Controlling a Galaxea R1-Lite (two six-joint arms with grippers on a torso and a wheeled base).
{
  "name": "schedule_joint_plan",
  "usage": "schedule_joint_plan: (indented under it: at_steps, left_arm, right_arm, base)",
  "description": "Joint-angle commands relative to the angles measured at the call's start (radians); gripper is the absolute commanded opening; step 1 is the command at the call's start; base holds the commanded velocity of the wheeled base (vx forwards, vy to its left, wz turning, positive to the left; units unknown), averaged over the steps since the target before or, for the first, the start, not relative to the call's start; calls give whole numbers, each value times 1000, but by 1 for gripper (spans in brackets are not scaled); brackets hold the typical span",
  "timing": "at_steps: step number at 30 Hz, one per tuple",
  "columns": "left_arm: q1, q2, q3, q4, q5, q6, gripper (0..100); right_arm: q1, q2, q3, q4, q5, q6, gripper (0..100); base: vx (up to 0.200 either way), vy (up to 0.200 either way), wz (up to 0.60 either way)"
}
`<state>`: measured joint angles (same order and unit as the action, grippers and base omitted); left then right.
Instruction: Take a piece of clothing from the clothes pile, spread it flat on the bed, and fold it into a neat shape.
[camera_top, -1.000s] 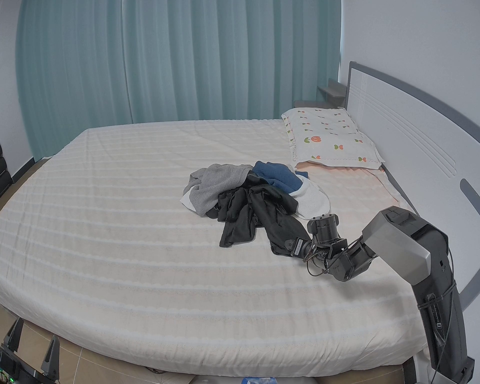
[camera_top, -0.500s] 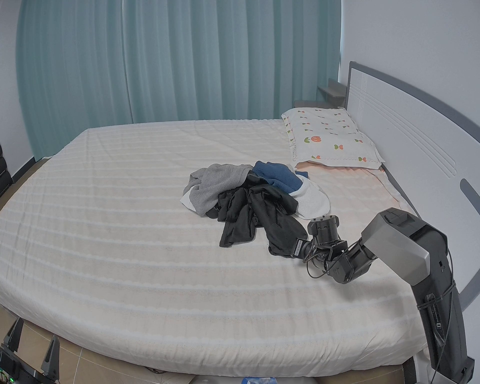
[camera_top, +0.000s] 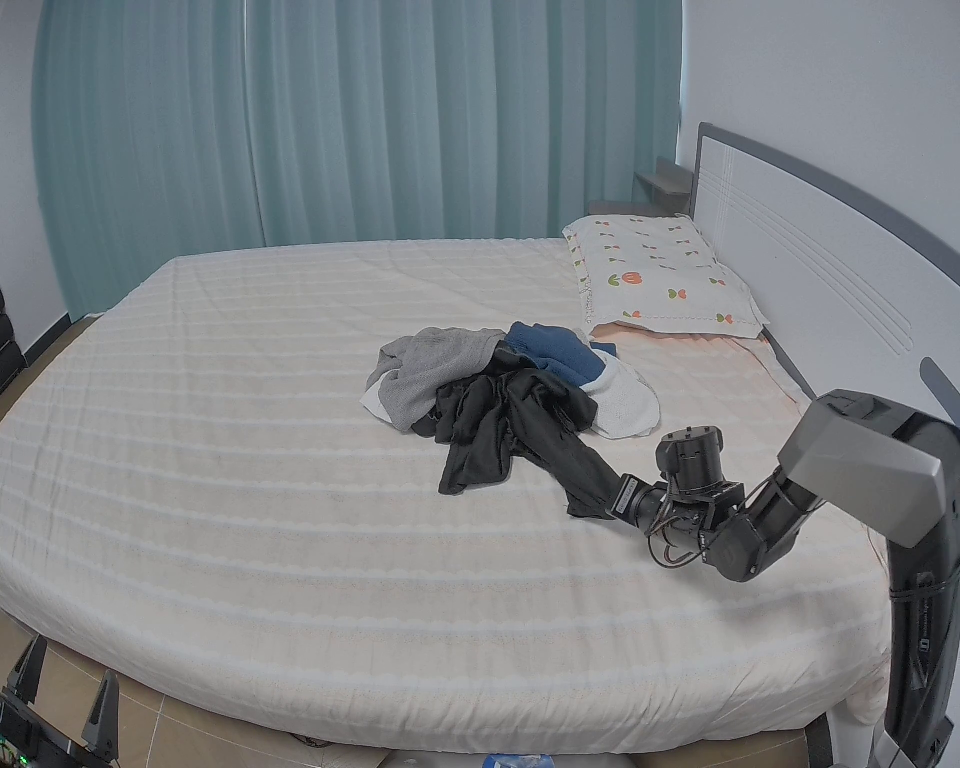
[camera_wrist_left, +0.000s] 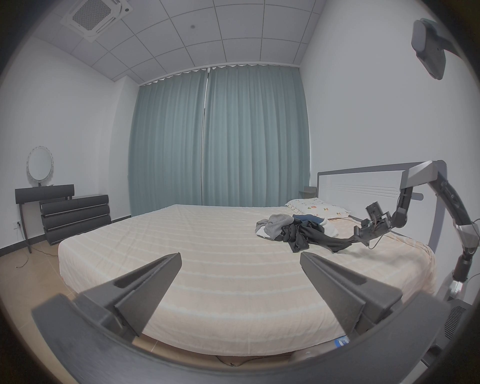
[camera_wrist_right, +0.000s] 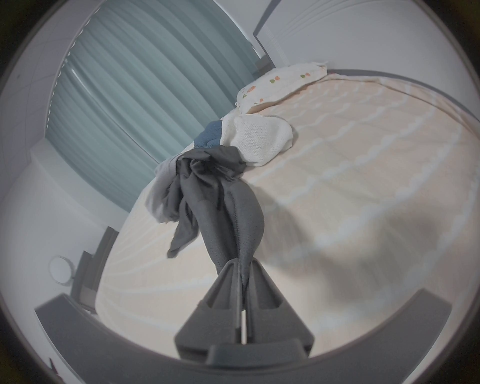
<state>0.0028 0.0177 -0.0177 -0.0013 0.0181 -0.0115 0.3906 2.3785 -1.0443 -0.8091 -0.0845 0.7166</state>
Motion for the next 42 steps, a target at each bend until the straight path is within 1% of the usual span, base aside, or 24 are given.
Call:
schedule_joint_plan:
  at_steps: [1, 4, 9, 10, 14, 16, 20, 23, 26, 27, 28, 30, 31, 32, 33, 36, 38, 40, 41, 42]
  left_arm:
    - [0, -18, 16, 0, 0, -1, 100]
    - [0, -18, 16, 0, 0, -1, 100]
    - [0, -18, 16, 0, 0, -1, 100]
    - [0, -18, 16, 0, 0, -1, 100]
    - [0, -18, 16, 0, -1, 2, 100]
    - [0, -18, 16, -2, -4, 1, 100]
    - [0, -18, 16, -2, -6, 4, 100]
    - [0, -18, 16, -3, -35, 38, 100]
    - [0, -18, 16, -3, -44, 56, 100]
    - [0, -18, 10, -14, -44, 56, 100]
    - [0, -18, -38, -42, -49, 42, 100]
    - [-7, 47, -192, -94, -49, 19, 100]
    - [-7, 47, -192, -94, -49, 19, 100]
    - [-10, 226, -357, -98, -61, -10, 100]
    - [-10, 268, -377, -95, -61, -5, 100]
    - [-14, 354, -364, -92, -78, 21, 100]
    - [-21, 415, -306, -103, -130, 38, 100]
    - [-21, 444, -271, -108, -156, 48, 100]
    - [-21, 444, -271, -108, -156, 48, 100]
    - [-24, 476, -258, -98, -173, 67, 100]
  right_arm:
    - [11, -243, 205, -19, 80, 90, 0]
    - [31, -332, 297, -21, 83, 126, 0]
    - [59, -449, 377, -19, 84, 133, 0]
    - [73, -504, 411, -19, 86, 135, 0]
    - [82, -565, 480, -21, 91, 136, 0]
    - [86, -584, 497, -25, 94, 135, 0]
    - [99, -651, 530, -104, 98, 138, 0]
    - [117, -685, 544, -157, 118, 136, 0]
    - [119, -694, 544, -162, 120, 135, 0]
    - [123, -713, 544, -163, 120, 135, 0]
    - [123, -725, 544, -163, 120, 135, 0]
    - [125, -746, 549, -163, 121, 135, 0]
    - [125, -746, 549, -163, 121, 135, 0]
    - [126, -771, 546, -162, 123, 133, 0]
    - [131, -776, 547, -162, 121, 132, 0]
    - [151, -779, 556, -162, 118, 133, 0]
    - [149, -779, 572, -163, 118, 132, 0]
    - [148, -782, 575, -163, 117, 130, 0]
    - [148, -782, 575, -163, 117, 130, 0]
    - [148, -783, 570, -163, 117, 129, 0]
  base:
    - [0, 0, 0]
    - [0, 0, 0]
    - [0, 0, 0]
    - [0, 0, 0]
    - [0, 0, 0]
    - [0, 0, 0]
    - [0, 0, 0]
    - [0, 0, 0]
    - [0, 0, 0]
    - [0, 0, 0]
    - [0, 0, 0]
    - [0, 0, 0]
    - [0, 0, 0]
    - [0, 0, 0]
    - [0, 0, 0]
    - [0, 0, 0]
    - [0, 0, 0]
    - [0, 0, 0]
    - [0, 0, 0]
    - [0, 0, 0]
